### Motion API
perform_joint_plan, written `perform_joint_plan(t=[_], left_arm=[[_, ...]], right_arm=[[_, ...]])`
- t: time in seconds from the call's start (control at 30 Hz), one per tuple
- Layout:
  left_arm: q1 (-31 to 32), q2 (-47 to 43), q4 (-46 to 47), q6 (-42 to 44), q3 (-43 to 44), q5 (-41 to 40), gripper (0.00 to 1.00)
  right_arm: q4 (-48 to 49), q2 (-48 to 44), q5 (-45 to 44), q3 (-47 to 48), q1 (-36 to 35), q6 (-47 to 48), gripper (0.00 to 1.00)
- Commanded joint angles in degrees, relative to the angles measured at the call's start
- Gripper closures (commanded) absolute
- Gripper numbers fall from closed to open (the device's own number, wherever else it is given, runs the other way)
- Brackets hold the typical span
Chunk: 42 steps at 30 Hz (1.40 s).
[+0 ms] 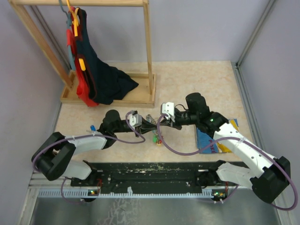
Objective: Remove the keys from the keyring
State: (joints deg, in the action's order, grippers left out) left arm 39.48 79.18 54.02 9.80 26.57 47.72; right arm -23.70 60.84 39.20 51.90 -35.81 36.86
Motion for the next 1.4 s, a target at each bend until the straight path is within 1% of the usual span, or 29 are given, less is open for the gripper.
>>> perform_joint_plan(t=[0.0,0.7,0.77,0.83,0.93,1.17,1.37], left_arm=[[0.0,0.8,2.0,-1.4,1.6,1.9,0.84],[0.4,1.6,1.4,-2.8,2.2,-3.1,0.83],[0.4,1.5,1.0,-2.7,2.3,-3.1,0.84],[0.4,1.4,0.3,-2.4,2.4,-2.9,0.89],[0.4,1.2,-0.7,-2.0,2.7,-2.6,1.0],[0.3,-0.3,-1.9,-0.9,2.1,-3.0,1.0],[0.3,-2.5,0.0,-1.7,0.6,-3.9,1.0]], right_arm=[[3.0,-1.1,2.6,2.6,0.5,0.5,1.0],[3.0,-1.0,3.1,2.6,0.5,0.3,1.0],[3.0,-1.0,3.1,2.5,0.5,0.3,1.0],[3.0,-1.0,3.1,2.6,0.5,0.3,1.0],[3.0,-1.0,2.9,2.6,0.5,0.4,1.0],[2.9,-1.3,2.2,2.5,0.6,0.5,1.0],[2.8,-1.5,1.8,2.3,1.3,0.7,1.0]])
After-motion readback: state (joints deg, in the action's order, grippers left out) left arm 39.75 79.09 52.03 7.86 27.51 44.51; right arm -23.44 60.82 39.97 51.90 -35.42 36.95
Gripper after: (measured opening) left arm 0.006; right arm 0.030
